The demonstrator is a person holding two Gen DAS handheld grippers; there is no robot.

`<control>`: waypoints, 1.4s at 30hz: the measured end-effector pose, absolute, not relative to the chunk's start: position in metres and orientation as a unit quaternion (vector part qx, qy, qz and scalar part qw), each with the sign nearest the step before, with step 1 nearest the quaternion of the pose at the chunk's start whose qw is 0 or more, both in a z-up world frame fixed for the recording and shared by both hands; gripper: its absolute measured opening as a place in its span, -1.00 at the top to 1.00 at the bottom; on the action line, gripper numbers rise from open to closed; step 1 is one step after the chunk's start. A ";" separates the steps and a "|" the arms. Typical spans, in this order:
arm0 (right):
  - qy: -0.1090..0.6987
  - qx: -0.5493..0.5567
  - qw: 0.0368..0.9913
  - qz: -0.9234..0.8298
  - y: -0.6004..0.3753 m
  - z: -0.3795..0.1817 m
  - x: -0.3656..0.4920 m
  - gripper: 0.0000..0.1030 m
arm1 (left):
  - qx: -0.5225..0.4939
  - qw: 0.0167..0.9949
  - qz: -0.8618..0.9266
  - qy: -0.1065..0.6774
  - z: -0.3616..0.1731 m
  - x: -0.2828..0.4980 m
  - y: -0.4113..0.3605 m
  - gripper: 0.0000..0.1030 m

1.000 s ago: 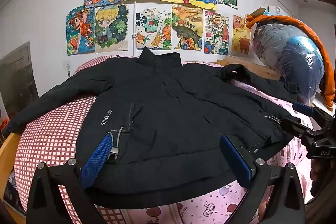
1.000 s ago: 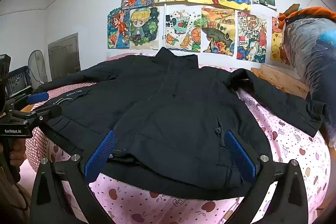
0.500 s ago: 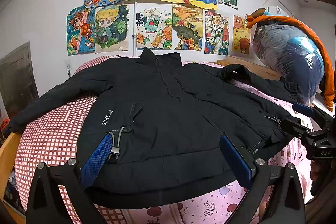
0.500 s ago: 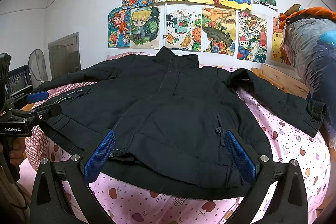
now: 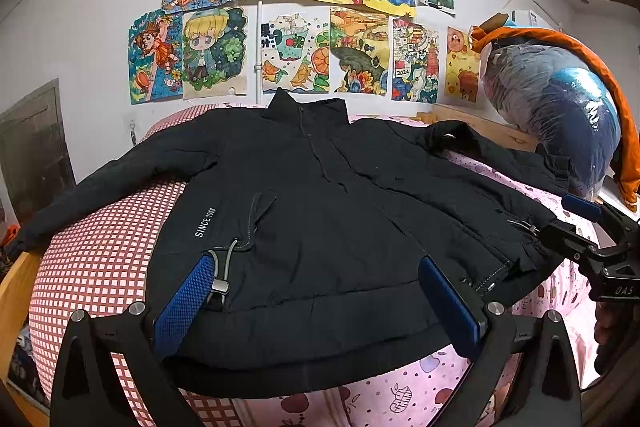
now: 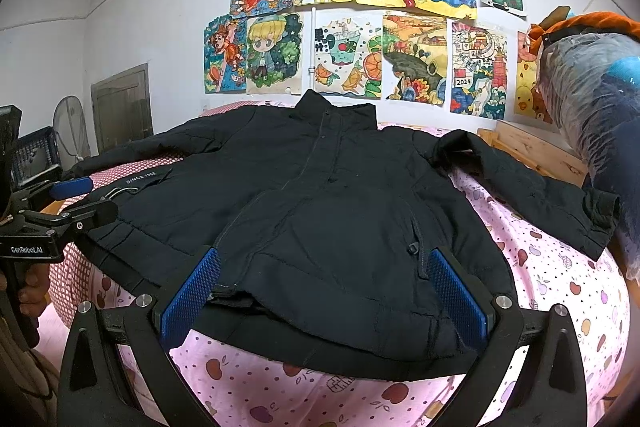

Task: Fold large clothes

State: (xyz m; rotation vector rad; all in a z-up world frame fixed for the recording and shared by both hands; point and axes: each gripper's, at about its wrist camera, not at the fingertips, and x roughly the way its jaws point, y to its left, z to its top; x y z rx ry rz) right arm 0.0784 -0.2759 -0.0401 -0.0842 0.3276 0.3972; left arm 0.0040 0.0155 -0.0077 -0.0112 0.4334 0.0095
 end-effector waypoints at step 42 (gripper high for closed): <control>0.163 -0.041 0.966 0.197 -0.276 -0.037 0.075 -0.98 | -0.008 0.976 0.006 0.217 -0.010 0.003 0.016 -1.00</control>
